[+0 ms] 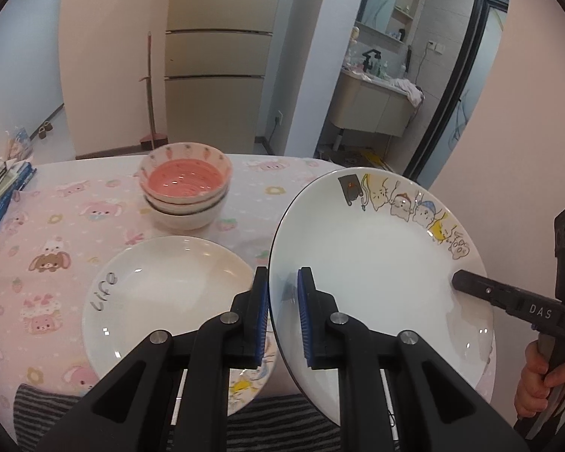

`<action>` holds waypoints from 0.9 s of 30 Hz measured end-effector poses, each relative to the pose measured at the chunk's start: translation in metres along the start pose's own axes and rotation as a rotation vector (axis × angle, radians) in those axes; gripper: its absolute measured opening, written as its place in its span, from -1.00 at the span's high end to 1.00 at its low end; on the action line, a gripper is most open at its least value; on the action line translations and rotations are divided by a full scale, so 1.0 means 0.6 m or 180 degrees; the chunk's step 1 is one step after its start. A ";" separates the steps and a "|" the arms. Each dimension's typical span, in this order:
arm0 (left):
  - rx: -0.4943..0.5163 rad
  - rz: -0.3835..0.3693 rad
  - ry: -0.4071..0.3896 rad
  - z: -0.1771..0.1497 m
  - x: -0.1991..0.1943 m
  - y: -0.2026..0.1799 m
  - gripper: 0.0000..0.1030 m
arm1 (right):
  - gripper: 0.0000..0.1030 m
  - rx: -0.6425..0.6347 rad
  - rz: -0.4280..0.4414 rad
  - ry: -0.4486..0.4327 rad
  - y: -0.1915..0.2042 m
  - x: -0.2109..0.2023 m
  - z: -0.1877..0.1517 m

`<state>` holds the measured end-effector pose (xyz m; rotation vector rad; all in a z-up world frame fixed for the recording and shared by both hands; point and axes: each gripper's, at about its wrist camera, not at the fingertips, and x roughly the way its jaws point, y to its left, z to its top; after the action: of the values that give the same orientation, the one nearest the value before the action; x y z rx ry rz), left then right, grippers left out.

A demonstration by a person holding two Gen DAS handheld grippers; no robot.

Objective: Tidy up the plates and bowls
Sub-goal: 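Carry the cartoon-rim plate onto the 'Life' plate with both tools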

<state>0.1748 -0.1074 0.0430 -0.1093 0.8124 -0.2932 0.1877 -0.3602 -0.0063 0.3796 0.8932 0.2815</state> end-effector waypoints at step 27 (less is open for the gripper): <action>-0.0417 0.0524 -0.0147 -0.050 -0.060 0.260 0.76 | 0.63 -0.0454 0.0178 0.0423 0.238 0.189 -0.009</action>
<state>0.1633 0.0523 0.0150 -0.1704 0.7893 -0.0817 0.2395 -0.1862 -0.0267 0.2561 0.9874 0.4234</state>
